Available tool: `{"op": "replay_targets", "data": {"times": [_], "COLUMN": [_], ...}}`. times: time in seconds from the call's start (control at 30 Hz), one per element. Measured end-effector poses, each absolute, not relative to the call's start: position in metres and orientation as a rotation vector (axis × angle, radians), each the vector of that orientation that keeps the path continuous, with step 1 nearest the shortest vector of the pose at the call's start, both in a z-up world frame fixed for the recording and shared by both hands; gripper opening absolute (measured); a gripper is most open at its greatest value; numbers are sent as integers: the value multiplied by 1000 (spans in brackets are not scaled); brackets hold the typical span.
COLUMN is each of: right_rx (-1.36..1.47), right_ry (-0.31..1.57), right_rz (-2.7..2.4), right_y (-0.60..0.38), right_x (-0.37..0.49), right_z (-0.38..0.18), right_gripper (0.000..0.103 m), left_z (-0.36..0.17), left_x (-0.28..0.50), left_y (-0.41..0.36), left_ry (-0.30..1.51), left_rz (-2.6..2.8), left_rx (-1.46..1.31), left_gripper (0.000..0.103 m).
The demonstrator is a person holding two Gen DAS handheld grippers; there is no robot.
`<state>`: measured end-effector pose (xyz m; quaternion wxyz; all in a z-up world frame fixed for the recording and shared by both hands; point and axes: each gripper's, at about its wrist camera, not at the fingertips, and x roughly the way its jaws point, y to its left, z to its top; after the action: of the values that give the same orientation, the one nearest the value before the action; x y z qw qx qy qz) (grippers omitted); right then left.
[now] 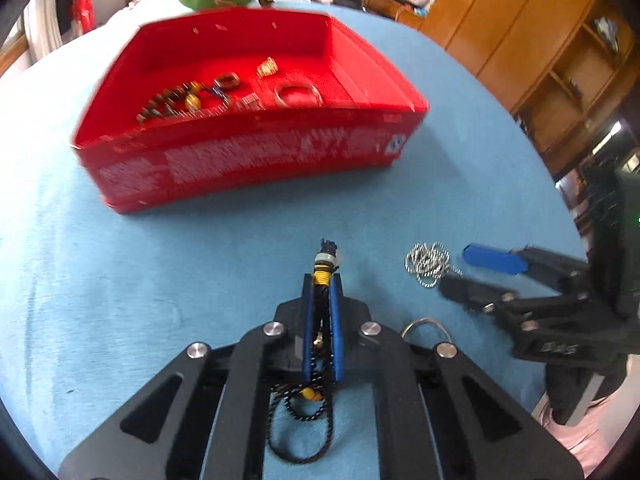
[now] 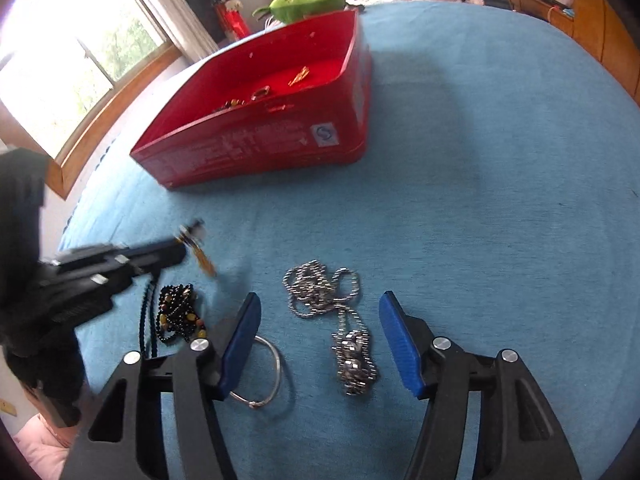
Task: Organize jewelry
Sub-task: 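Grasp the black beaded necklace with the left gripper while the right gripper grasps the silver chain, then carry the necklace with the left gripper while the right gripper carries the chain over the box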
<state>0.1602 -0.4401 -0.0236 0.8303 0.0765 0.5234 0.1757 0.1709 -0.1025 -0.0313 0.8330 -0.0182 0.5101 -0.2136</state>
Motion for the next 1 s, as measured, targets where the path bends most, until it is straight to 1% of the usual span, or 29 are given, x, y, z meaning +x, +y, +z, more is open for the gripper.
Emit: {"op": "replay_targets", "data": {"times": [0.13, 0.17, 0.2, 0.23, 0.27, 0.3, 0.4, 0.6, 0.8, 1.0], "right_rx": [96, 82, 66, 49, 32, 13, 5, 95, 149, 179], "right_ry": [1116, 1114, 1112, 1108, 1104, 1097, 1089, 1081, 998, 923], "right_rz": [369, 367, 367, 365, 359, 348, 341, 369, 404, 434], "right_y": [-423, -420, -416, -412, -410, -408, -407, -418, -435, -448], "right_x": [163, 163, 163, 162, 162, 163, 163, 163, 152, 141], "right_z": [-28, -28, -28, -29, -29, -30, -31, -23, 12, 46], "right_gripper": [57, 54, 47, 44, 38, 30, 17, 13, 12, 11], "left_z": [-12, -8, -4, 0, 4, 8, 14, 12, 3, 10], "left_x": [162, 161, 159, 156, 155, 152, 146, 143, 147, 147], "left_y": [-83, -79, -73, -67, -62, -56, -42, -20, -10, -11], "left_ry": [1033, 1023, 1011, 1002, 996, 988, 960, 965, 984, 973], "left_rz": [-435, -434, -435, -437, -439, -440, -426, -392, -374, -380], "left_rx": [-86, -94, -106, -120, -132, -145, -153, -164, -181, -184], "left_gripper": [6, 6, 6, 6, 6, 6, 6, 6, 6, 6]}}
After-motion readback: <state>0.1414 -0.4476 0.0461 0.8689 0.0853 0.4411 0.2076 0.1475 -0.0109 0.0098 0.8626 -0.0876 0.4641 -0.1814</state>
